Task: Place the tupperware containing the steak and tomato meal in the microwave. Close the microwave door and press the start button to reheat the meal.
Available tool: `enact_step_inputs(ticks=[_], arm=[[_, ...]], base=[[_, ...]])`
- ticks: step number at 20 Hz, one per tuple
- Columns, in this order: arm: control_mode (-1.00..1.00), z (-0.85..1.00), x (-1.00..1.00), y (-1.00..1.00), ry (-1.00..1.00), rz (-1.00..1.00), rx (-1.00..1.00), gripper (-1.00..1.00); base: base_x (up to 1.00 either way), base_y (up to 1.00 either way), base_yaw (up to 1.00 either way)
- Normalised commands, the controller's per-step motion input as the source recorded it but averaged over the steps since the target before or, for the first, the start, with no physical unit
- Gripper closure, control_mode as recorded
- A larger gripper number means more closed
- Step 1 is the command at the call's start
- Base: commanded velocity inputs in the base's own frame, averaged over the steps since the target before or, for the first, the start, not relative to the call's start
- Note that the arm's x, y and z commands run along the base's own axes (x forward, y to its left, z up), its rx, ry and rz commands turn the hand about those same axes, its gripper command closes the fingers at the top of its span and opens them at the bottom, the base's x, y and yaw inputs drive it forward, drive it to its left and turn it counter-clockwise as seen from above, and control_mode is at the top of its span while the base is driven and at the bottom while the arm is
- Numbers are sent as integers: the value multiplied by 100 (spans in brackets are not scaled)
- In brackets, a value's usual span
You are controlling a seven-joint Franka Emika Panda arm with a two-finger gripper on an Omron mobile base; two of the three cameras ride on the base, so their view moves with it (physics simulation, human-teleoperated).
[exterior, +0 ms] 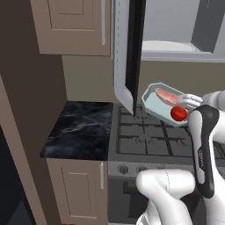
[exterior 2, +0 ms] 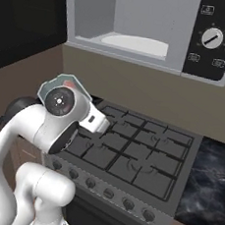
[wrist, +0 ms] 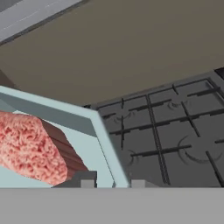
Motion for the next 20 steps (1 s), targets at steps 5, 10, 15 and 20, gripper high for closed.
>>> enact_step_inputs(ticks=[5,10,15,20], arm=[[-100,66,1,-1,-11,-7,-1,100],[-100,48,0,-15,-10,-10,0,100],[-100,39,6,-13,-5,-19,2,100],[-100,60,18,-4,-1,-17,8,100]], base=[[0,0,0],[0,0,0],[0,0,0],[0,0,0]])
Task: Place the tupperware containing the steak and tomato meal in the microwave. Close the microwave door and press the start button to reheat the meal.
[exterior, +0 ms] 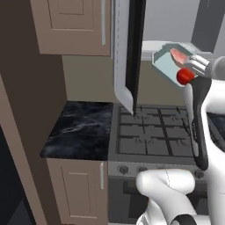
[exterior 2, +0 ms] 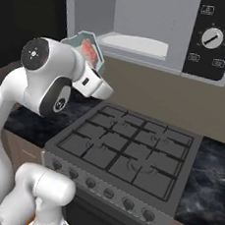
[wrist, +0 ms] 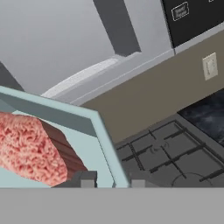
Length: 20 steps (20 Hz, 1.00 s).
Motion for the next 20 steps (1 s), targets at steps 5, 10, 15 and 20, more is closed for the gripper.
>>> enact_step_inputs(ticks=[5,10,15,20], arm=[[-100,59,13,-6,0,-9,11,100],[-100,24,22,-15,-3,-3,16,100],[-100,5,34,-14,-10,0,12,100],[-100,15,37,-4,-1,0,0,100]], base=[[0,0,0],[0,0,0],[0,0,0],[0,0,0]])
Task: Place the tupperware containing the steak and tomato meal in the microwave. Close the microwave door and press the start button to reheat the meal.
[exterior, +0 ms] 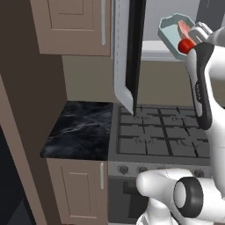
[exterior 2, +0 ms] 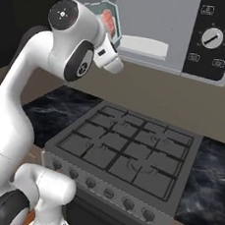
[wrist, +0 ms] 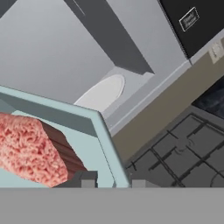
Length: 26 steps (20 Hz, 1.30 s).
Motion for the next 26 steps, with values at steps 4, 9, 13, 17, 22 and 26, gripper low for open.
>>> enact_step_inputs(ticks=[4,9,13,17,22,26], arm=[[-100,18,44,-1,3,0,0,100],[-100,6,45,-2,7,0,0,100],[-100,0,47,-9,6,0,0,100],[-100,0,48,-20,7,0,0,100],[-100,0,52,-18,9,0,0,100],[-100,0,62,-8,10,0,0,100]], base=[[0,0,0],[0,0,0],[0,0,0],[0,0,0],[0,0,0],[0,0,0]])
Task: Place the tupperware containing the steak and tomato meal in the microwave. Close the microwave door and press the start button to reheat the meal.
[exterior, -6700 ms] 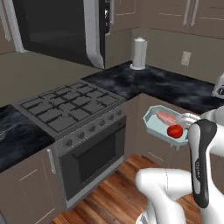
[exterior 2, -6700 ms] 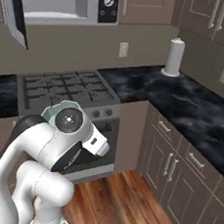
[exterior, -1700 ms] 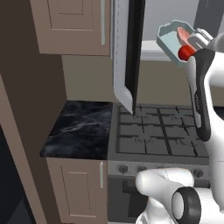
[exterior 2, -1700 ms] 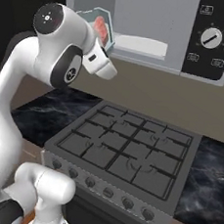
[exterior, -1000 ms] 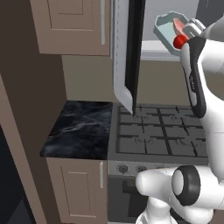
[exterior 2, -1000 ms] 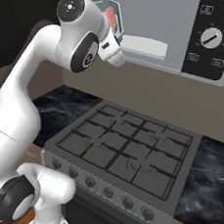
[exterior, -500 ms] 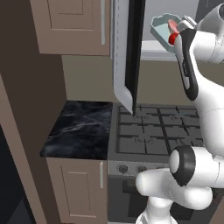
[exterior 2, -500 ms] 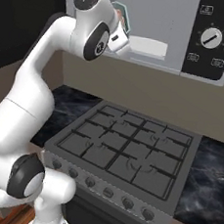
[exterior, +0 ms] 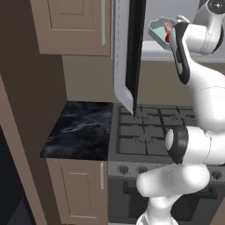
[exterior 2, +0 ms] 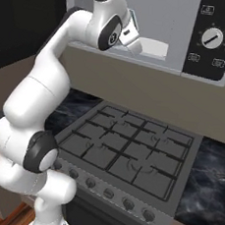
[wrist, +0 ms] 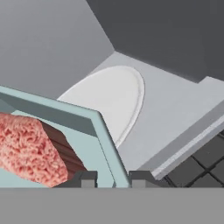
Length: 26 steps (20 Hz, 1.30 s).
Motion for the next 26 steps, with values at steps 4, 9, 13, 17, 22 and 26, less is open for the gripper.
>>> enact_step_inputs(ticks=[4,9,13,17,22,26], arm=[[-100,0,64,-19,10,0,0,100],[-100,-2,62,-27,8,0,0,100],[-100,-11,58,-24,5,0,0,100],[-100,-21,58,-11,2,0,0,100],[-100,-12,64,-1,0,-1,0,100],[-100,-18,34,0,0,-2,0,-100]], base=[[0,0,0],[0,0,0],[0,0,0],[0,0,0],[0,0,0],[0,0,0]])
